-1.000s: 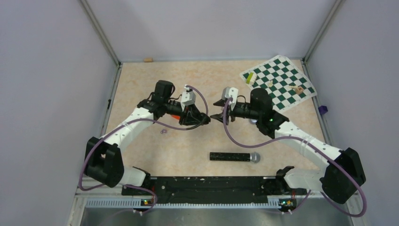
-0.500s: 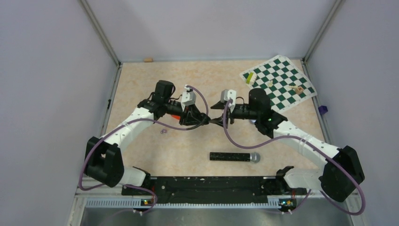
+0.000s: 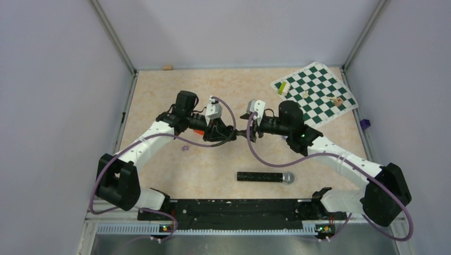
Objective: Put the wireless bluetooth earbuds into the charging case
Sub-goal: Place the earbud in the charging case.
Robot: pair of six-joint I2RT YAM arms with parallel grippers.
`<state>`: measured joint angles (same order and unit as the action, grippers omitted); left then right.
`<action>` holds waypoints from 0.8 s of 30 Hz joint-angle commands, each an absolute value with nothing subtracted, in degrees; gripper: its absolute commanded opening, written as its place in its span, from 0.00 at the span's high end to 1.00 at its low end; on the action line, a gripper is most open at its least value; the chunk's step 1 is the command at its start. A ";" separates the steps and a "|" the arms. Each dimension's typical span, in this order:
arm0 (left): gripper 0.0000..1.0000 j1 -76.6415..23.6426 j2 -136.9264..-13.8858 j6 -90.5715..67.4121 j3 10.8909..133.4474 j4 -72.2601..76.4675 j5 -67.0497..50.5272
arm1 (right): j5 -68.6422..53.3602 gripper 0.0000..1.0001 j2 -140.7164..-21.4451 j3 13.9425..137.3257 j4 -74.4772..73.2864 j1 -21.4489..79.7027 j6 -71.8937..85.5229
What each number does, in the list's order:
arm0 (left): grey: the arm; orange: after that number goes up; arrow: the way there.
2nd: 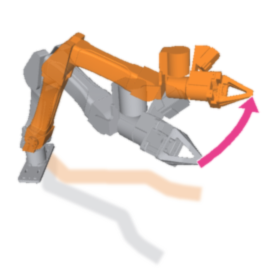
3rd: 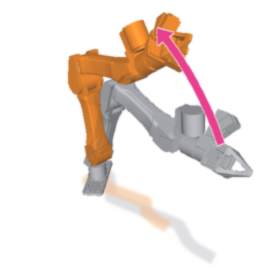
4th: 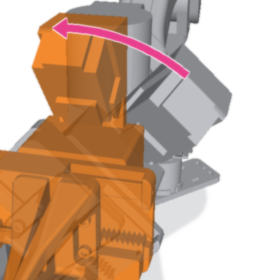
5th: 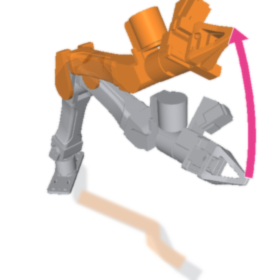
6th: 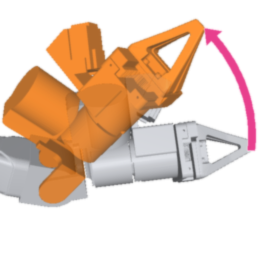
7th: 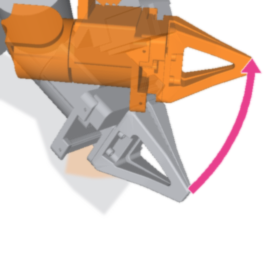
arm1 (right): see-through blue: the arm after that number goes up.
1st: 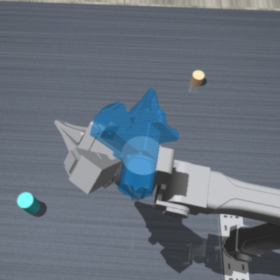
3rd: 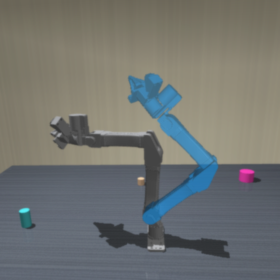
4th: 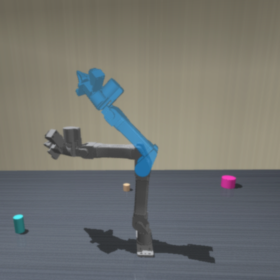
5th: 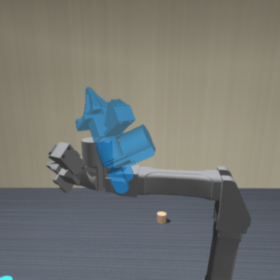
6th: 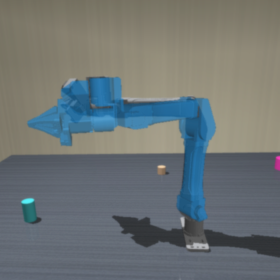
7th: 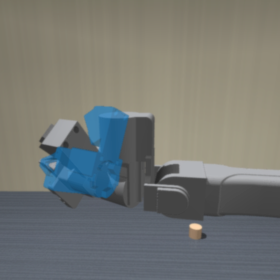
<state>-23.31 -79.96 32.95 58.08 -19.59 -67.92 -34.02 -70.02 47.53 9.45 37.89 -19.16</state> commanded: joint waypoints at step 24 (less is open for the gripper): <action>1.00 -23.73 -79.79 33.01 59.92 -17.84 -70.31 | -29.01 0.29 -70.75 47.73 12.02 39.16 -20.19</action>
<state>-23.51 -80.16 32.95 58.08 -19.59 -68.31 -33.36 -70.50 47.53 7.44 38.22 -21.41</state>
